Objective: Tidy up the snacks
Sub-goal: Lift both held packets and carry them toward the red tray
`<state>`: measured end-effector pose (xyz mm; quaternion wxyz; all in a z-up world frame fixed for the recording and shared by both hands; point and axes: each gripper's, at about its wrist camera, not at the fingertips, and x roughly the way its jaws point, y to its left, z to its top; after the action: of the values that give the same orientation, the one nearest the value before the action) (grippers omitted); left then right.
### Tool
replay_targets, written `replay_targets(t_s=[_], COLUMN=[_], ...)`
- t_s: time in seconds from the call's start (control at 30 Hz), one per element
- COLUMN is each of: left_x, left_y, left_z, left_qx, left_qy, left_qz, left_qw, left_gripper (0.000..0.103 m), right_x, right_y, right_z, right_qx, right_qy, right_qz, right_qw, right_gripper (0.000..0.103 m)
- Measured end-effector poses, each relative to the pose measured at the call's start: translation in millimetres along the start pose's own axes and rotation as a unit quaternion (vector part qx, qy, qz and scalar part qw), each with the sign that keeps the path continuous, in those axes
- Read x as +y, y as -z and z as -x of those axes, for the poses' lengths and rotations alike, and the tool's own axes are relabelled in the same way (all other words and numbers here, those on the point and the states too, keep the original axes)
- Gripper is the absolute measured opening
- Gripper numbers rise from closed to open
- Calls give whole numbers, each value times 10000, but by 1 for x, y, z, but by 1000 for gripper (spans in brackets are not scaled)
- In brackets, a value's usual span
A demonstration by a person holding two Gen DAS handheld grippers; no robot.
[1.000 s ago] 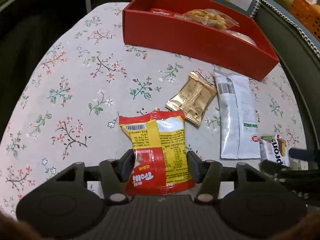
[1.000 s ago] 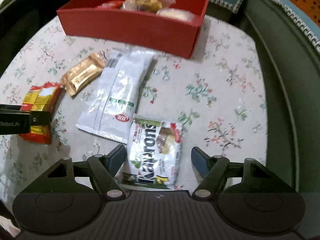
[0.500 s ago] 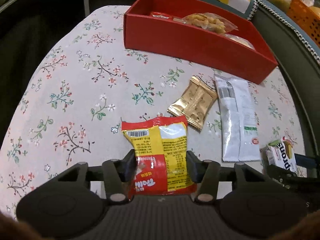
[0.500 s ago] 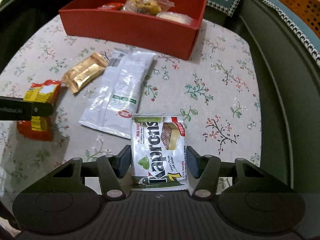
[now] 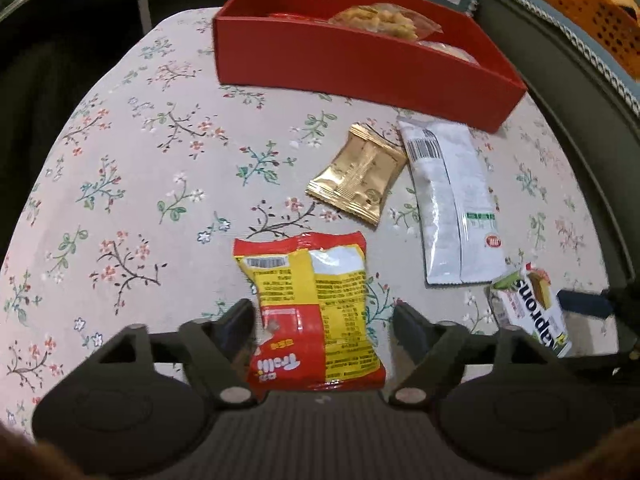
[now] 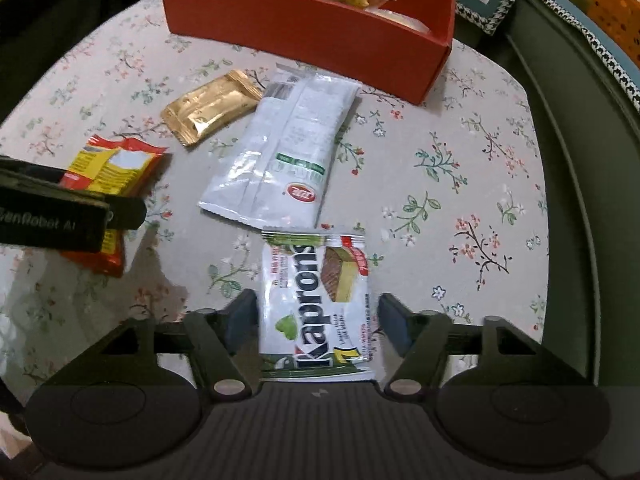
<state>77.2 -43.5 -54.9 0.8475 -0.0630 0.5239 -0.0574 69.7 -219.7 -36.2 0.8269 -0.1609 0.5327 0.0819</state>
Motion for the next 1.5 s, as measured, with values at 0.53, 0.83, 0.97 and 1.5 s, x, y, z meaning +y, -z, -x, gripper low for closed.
replay_targets(t_s=[0.53, 0.83, 0.97, 1.5], left_x=[-1, -6, -8, -18], left_y=[0, -17, -33, -115], left_z=[24, 35, 41, 43], left_qx=[-185, -431, -611, -1114], left_qy=[124, 267, 288, 406], left_qz=[35, 72, 68, 173], left_qw=[9997, 9987, 9977, 9928], left_gripper=[70, 70, 70, 70], right_x=[5, -1, -6, -41], right_y=[-3, -24, -38, -102], right_z=[29, 38, 41, 47], right_qx=[-437, -686, -820, -1370], right_qy=[-95, -97, -105, -101], right_qz=[-115, -303, -386, -1019], right_qw=[9989, 9971, 9958, 9853], right_gripper=[64, 64, 64, 64])
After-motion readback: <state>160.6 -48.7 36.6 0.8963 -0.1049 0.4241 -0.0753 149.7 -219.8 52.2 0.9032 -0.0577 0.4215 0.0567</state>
